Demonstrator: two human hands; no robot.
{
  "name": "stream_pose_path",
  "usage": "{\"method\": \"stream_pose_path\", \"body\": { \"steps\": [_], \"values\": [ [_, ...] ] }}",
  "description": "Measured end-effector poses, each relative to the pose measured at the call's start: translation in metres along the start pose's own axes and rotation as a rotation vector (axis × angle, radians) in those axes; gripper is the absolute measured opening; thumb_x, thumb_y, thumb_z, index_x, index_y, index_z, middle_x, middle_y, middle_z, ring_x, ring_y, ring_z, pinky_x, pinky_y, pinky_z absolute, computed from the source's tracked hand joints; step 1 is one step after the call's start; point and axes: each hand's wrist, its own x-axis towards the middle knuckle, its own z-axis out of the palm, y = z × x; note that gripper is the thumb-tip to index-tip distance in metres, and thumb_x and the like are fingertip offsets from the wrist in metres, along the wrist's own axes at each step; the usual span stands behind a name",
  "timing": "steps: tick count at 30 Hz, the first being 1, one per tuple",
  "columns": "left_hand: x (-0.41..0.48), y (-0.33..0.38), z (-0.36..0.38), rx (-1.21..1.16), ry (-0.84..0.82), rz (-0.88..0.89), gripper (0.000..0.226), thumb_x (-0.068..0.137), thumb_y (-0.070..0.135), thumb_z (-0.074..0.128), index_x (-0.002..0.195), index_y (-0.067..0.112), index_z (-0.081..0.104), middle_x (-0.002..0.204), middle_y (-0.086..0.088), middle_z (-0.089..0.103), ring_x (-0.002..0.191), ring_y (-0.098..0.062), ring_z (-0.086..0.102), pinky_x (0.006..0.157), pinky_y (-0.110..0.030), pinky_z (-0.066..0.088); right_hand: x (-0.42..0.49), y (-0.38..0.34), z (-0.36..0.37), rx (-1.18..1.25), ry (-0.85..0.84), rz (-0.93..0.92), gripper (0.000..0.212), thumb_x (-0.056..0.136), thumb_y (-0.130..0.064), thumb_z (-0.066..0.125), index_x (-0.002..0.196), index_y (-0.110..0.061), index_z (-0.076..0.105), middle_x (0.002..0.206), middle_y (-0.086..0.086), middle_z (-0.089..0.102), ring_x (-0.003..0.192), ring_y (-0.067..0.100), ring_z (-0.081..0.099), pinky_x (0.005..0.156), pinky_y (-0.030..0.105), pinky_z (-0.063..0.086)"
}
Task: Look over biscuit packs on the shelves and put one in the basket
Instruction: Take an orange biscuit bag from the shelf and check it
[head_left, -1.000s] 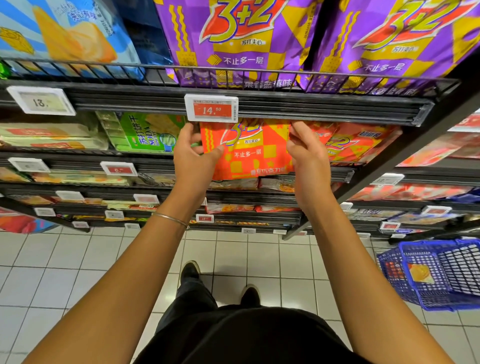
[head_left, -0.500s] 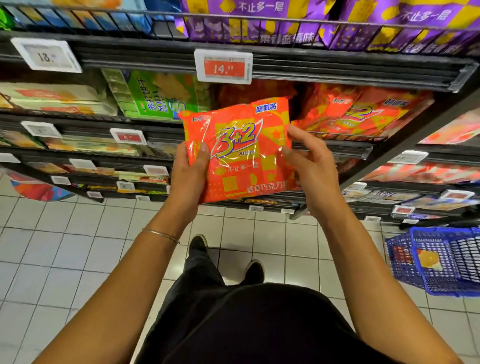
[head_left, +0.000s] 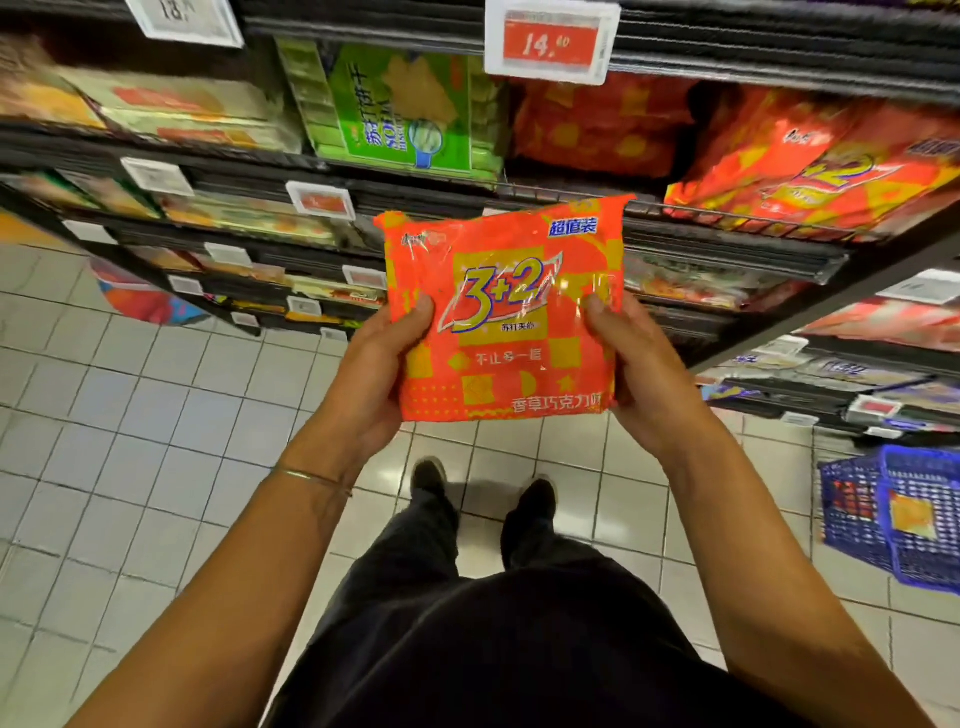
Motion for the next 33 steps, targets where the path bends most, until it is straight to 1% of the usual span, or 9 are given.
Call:
{"method": "stream_pose_path", "body": {
  "steps": [8, 12, 17, 20, 23, 26, 29, 31, 33],
  "values": [
    [-0.005, 0.020, -0.029, -0.038, -0.136, -0.056, 0.062, 0.087, 0.037, 0.068, 0.144, 0.013, 0.059, 0.131, -0.015, 0.072, 0.115, -0.035, 0.072, 0.096, -0.056, 0.059, -0.017, -0.005, 0.026, -0.107, 0.027, -0.045, 0.047, 0.092, -0.040, 0.071, 0.137, -0.034, 0.059, 0.130, 0.001, 0.073, 0.116, 0.027, 0.072, 0.096, 0.051, 0.058],
    [-0.009, 0.029, -0.043, -0.046, -0.196, -0.082, 0.060, 0.087, 0.047, 0.065, 0.137, 0.014, 0.065, 0.125, -0.015, 0.075, 0.110, -0.034, 0.075, 0.082, -0.046, 0.064, -0.030, 0.000, 0.049, -0.127, 0.032, -0.101, 0.051, 0.091, -0.034, 0.070, 0.139, -0.029, 0.057, 0.130, 0.003, 0.073, 0.116, 0.028, 0.072, 0.094, 0.047, 0.061],
    [-0.010, 0.028, -0.070, 0.028, -0.217, -0.067, 0.063, 0.088, 0.058, 0.061, 0.138, 0.020, 0.065, 0.124, -0.013, 0.076, 0.111, -0.035, 0.075, 0.083, -0.050, 0.064, -0.043, 0.021, 0.083, -0.246, 0.193, -0.152, 0.059, 0.090, -0.067, 0.054, 0.139, -0.034, 0.054, 0.125, -0.004, 0.075, 0.110, 0.020, 0.075, 0.097, 0.052, 0.059],
    [-0.012, 0.025, -0.087, 0.063, -0.176, -0.081, 0.064, 0.086, 0.066, 0.059, 0.134, 0.025, 0.067, 0.121, -0.012, 0.077, 0.107, -0.034, 0.076, 0.081, -0.052, 0.065, -0.045, 0.039, 0.100, -0.304, 0.271, -0.183, 0.064, 0.089, -0.073, 0.045, 0.135, -0.031, 0.056, 0.121, -0.005, 0.075, 0.105, 0.016, 0.076, 0.095, 0.052, 0.060],
    [-0.019, 0.022, -0.103, 0.060, -0.184, -0.147, 0.069, 0.083, 0.075, 0.055, 0.132, 0.029, 0.069, 0.120, -0.012, 0.077, 0.106, -0.035, 0.076, 0.074, -0.050, 0.064, -0.051, 0.050, 0.113, -0.350, 0.303, -0.182, 0.055, 0.091, -0.075, 0.037, 0.120, -0.035, 0.061, 0.118, -0.006, 0.074, 0.106, 0.014, 0.075, 0.097, 0.050, 0.058],
    [-0.023, 0.021, -0.114, 0.012, -0.215, -0.212, 0.079, 0.077, 0.082, 0.049, 0.134, 0.032, 0.069, 0.125, -0.013, 0.075, 0.111, -0.038, 0.074, 0.080, -0.057, 0.063, -0.056, 0.057, 0.118, -0.418, 0.331, -0.231, 0.046, 0.104, -0.065, 0.035, 0.111, -0.029, 0.064, 0.106, -0.011, 0.076, 0.099, 0.010, 0.076, 0.088, 0.042, 0.060],
    [-0.027, 0.021, -0.120, -0.004, -0.237, -0.251, 0.084, 0.073, 0.089, 0.044, 0.132, 0.035, 0.071, 0.128, -0.012, 0.074, 0.114, -0.039, 0.073, 0.087, -0.063, 0.060, -0.057, 0.062, 0.119, -0.395, 0.373, -0.224, 0.042, 0.108, -0.057, 0.037, 0.106, -0.027, 0.067, 0.103, -0.006, 0.079, 0.095, 0.015, 0.078, 0.087, 0.043, 0.060],
    [-0.030, 0.023, -0.122, -0.014, -0.234, -0.278, 0.082, 0.075, 0.091, 0.041, 0.124, 0.036, 0.076, 0.125, -0.011, 0.076, 0.110, -0.038, 0.075, 0.077, -0.059, 0.063, -0.058, 0.062, 0.117, -0.373, 0.403, -0.245, 0.037, 0.108, -0.054, 0.042, 0.101, -0.028, 0.066, 0.100, -0.005, 0.079, 0.093, 0.016, 0.078, 0.082, 0.041, 0.061],
    [-0.033, 0.025, -0.124, -0.006, -0.229, -0.288, 0.078, 0.078, 0.092, 0.038, 0.113, 0.037, 0.081, 0.120, -0.012, 0.078, 0.103, -0.036, 0.077, 0.068, -0.054, 0.063, -0.061, 0.065, 0.116, -0.426, 0.437, -0.308, 0.024, 0.108, -0.048, 0.047, 0.101, -0.028, 0.060, 0.093, -0.015, 0.076, 0.085, 0.008, 0.076, 0.066, 0.027, 0.059]
  ]
}}
